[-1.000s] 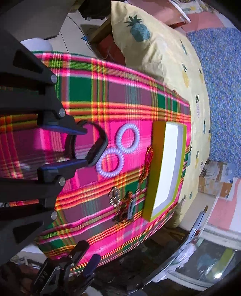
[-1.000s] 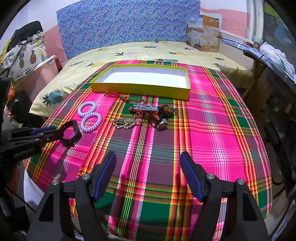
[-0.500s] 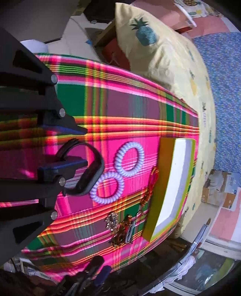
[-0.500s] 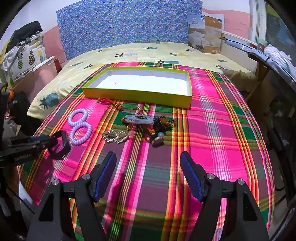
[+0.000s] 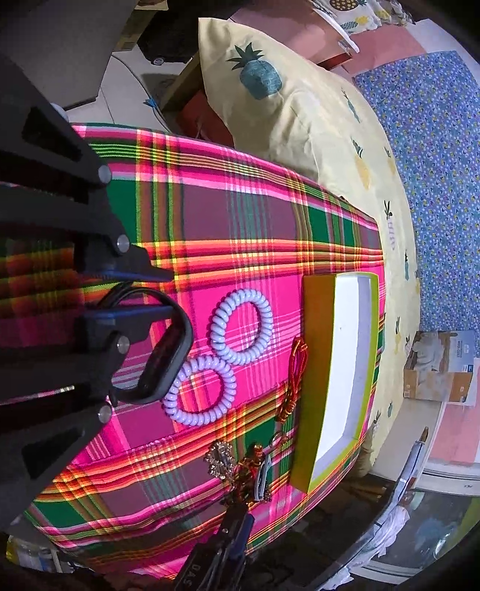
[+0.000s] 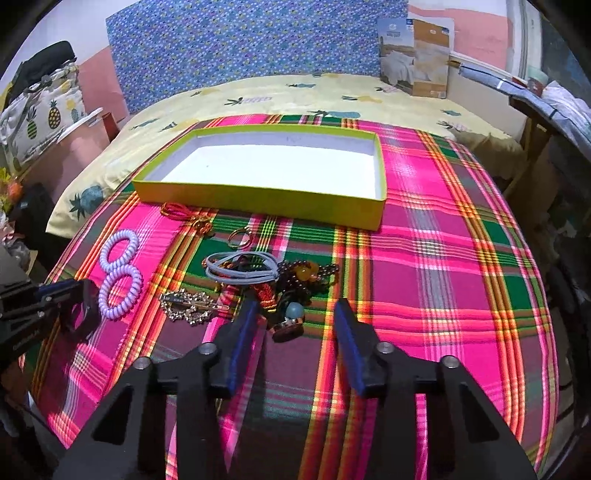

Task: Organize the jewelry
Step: 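Lower the right tool onto the amber bead bracelet and close on it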

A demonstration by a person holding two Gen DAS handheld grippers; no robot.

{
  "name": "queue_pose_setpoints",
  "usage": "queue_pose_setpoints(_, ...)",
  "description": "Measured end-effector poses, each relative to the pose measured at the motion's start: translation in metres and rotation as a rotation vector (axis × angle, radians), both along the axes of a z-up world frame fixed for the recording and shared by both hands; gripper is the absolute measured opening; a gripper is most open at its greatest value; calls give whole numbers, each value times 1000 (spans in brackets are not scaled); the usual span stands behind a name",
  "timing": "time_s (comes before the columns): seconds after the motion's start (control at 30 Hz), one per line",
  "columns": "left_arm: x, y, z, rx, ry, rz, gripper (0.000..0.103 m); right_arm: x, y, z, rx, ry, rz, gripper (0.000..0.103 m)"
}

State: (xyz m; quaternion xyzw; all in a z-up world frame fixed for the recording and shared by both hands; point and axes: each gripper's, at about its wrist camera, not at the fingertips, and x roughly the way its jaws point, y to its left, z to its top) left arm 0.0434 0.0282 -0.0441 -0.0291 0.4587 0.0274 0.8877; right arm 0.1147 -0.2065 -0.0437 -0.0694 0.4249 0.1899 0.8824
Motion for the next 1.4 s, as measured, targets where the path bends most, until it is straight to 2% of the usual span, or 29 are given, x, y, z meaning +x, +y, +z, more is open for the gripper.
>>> queue_pose_setpoints(0.27,0,-1,0,0,1,-2,12,-6,6,2,-20,-14,48,12)
queue_pose_setpoints(0.3,0,0,0,-2,2,-1,12,-8,6,4,-20,-22,49,0)
queue_pose_setpoints(0.53,-2,2,1,-17,6,2,10,-22,2,10,3,-25,60,0)
queue_pose_setpoints(0.67,-3,2,1,-23,8,5,10,-13,-7,12,54,4,46,0)
queue_pose_setpoints(0.7,-4,3,1,-25,8,5,10,-7,-8,12,60,17,40,1)
queue_pose_setpoints(0.77,-4,3,1,-26,9,5,10,3,-9,10,76,33,28,15)
queue_pose_setpoints(0.83,-4,3,1,-28,10,4,10,12,-7,7,80,37,27,36)
queue_pose_setpoints(0.9,-4,4,1,-29,12,3,10,19,-4,3,73,41,24,42)
queue_pose_setpoints(1.1,-3,4,1,-31,13,-1,10,36,-2,-4,108,73,7,42)
queue_pose_setpoints(1.4,-2,4,0,-30,10,-4,10,37,-16,1,151,55,-4,42)
